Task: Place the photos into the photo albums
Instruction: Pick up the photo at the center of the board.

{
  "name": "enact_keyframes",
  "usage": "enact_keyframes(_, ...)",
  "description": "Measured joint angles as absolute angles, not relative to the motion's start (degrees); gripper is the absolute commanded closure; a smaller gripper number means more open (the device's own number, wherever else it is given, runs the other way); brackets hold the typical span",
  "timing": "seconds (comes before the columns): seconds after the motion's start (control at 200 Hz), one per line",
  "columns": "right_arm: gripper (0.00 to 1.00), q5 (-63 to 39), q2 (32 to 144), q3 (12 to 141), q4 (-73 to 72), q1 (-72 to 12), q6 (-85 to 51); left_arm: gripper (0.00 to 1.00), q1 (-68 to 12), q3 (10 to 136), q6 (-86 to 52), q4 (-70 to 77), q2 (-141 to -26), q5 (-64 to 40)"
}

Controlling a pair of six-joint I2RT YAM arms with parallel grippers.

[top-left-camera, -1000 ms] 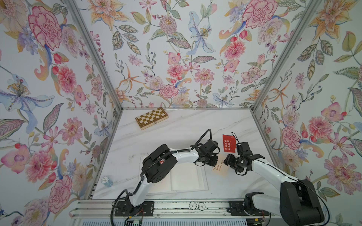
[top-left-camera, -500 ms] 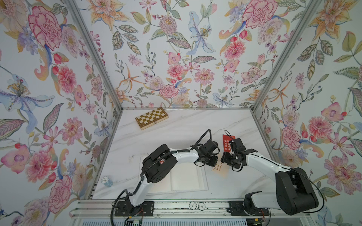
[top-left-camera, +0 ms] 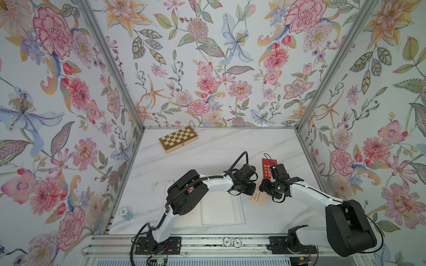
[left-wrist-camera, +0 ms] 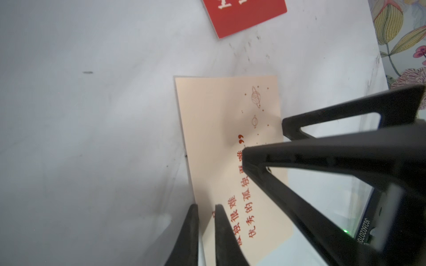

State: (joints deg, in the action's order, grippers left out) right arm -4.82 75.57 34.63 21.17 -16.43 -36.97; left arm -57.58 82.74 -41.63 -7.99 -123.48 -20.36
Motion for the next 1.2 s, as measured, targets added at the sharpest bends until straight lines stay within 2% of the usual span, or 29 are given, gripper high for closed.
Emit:
enact_keyframes(0.455, 0.32, -12.40, 62.08, 29.56, 16.56, -12.47, -40.18, 0.86, -57.58, 82.74, -41.63, -7.84, -123.48, -20.27)
enact_keyframes(0.676, 0.38, -16.32, 60.27, 28.14, 14.85, -12.32, -41.10, 0.86, -57.58, 82.74, -41.63, -7.79, -123.48, -20.45)
enact_keyframes(0.811, 0.47, -18.00, 59.61, 27.11, 14.24, -12.23, -41.65, 0.86, -57.52, 82.74, -41.63, -7.79, -123.48, -20.47)
enact_keyframes(1.046, 0.72, -20.23, 59.44, 26.55, 13.15, -12.23, -42.48, 0.86, -57.49, 82.74, -41.65, -7.77, -123.48, -20.67)
enact_keyframes(1.201, 0.83, -20.67, 59.46, 26.52, 12.27, -12.29, -42.41, 0.85, -57.49, 82.72, -41.67, -7.75, -123.48, -20.71)
